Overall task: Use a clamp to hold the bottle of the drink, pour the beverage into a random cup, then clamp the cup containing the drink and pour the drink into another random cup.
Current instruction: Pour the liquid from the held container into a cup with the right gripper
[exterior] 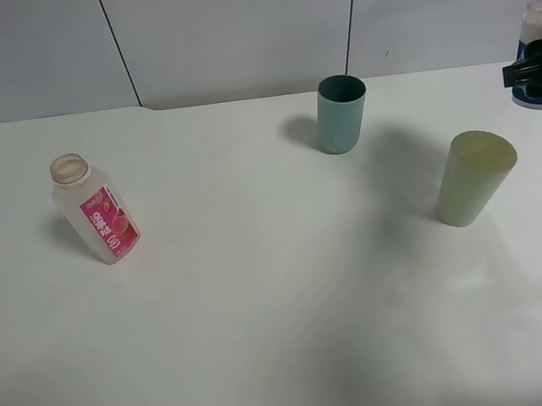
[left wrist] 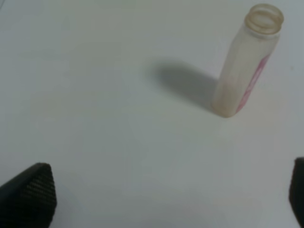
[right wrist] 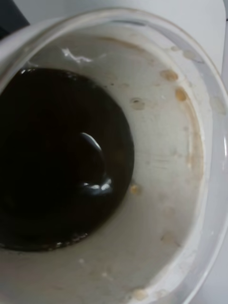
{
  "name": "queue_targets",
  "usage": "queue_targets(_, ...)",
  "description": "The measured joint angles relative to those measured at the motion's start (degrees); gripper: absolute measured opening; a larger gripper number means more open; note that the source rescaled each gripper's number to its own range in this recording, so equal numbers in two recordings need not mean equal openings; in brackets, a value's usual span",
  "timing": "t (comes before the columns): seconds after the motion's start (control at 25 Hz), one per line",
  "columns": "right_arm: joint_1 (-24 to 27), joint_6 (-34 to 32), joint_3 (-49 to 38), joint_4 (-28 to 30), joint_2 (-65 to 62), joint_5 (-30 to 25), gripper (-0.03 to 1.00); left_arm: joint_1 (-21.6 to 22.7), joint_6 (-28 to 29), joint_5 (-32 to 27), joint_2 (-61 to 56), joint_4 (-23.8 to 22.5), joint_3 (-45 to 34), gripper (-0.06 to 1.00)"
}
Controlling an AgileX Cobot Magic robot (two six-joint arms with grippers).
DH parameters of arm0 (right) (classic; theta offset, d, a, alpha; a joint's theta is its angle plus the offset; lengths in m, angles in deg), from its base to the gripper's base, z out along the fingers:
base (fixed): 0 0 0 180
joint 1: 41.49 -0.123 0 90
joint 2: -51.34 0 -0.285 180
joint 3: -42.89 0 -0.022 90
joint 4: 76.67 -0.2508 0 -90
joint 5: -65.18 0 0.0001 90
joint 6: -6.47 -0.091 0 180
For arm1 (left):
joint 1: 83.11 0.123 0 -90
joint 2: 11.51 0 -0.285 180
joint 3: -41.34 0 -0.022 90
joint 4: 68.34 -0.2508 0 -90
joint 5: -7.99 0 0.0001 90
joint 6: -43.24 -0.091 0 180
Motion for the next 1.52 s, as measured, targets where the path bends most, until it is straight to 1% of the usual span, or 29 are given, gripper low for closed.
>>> queue_targets(0.28, 0.0, 0.0, 0.0, 3.8, -1.6, -1.3, 0.0, 0.0, 0.0, 0.0, 0.0, 0.0, 0.0, 1.0)
queue_targets(0.64, 0.0, 0.6, -0.2, 4.2, -4.1, -1.2, 0.0, 0.0, 0.0, 0.0, 0.0, 0.0, 0.0, 1.0)
queue_targets(0.84, 0.0, 1.9, -4.7, 4.2, -5.0, -1.2, 0.0, 0.0, 0.0, 0.0, 0.0, 0.0, 0.0, 1.0)
queue_targets(0.96, 0.0, 1.9, -5.7, 4.2, -7.0, -1.2, 0.0, 0.0, 0.0, 0.0, 0.0, 0.0, 0.0, 1.0)
queue_targets(1.16, 0.0, 2.1, -6.7, 4.2, -13.7, -1.2, 0.0, 0.0, 0.0, 0.0, 0.0, 0.0, 0.0, 1.0)
queue_targets(1.28, 0.0, 4.2, -9.0, 4.2, -17.8, -1.5, 0.0, 0.0, 0.0, 0.0, 0.0, 0.0, 0.0, 1.0)
queue_targets(1.48, 0.0, 6.0, -12.7, 4.2, -22.0, -5.5, 0.0, 0.0, 0.0, 0.0, 0.0, 0.0, 0.0, 1.0)
queue_targets(1.52, 0.0, 6.0, -12.7, 4.2, -22.0, -5.5, 0.0, 0.0, 0.0, 0.0, 0.0, 0.0, 0.0, 1.0)
